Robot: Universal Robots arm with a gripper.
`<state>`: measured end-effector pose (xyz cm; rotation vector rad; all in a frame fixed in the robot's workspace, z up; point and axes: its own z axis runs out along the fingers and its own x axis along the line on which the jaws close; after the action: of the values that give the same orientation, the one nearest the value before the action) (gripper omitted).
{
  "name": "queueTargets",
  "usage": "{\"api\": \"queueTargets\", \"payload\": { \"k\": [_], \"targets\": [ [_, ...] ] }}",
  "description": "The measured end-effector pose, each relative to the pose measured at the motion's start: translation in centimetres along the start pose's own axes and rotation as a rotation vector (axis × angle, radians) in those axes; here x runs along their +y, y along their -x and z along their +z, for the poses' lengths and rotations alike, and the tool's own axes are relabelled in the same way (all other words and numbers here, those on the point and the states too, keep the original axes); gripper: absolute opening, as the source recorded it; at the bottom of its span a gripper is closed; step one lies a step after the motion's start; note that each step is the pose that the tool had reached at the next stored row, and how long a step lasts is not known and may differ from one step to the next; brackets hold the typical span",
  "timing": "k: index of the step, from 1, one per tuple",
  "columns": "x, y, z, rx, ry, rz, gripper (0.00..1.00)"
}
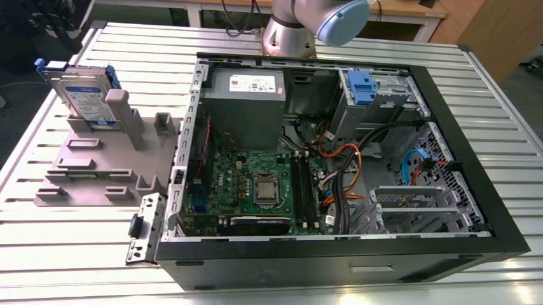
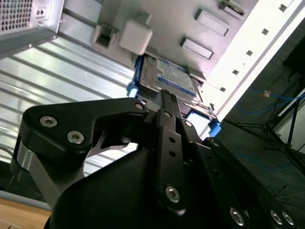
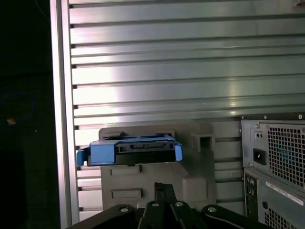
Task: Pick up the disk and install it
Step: 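Reach for the disk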
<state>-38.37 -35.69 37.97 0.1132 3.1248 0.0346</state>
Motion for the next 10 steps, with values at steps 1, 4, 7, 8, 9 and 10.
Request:
{"api": "queueTargets", "payload": {
  "k": [1, 4, 7, 8, 9, 10],
  "targets": [
    [0.11, -0.46, 0.01, 0.0001, -0.0001, 0.0, 0.11],
    [0.37, -1.83, 0.14, -0.0001, 0.0001, 0.0, 0.11],
    [0.63, -3.25, 0.28, 0.0, 0.0, 0.0, 0.11],
    [0.65, -3.7, 0.32, -0.0001, 0.0001, 0.0, 0.11],
    [0.67, -4.15, 0.35, -0.0001, 0.0001, 0.0, 0.11],
    [0.65, -4.53, 0.37, 0.0002, -0.0001, 0.0, 0.11]
  ]
}}
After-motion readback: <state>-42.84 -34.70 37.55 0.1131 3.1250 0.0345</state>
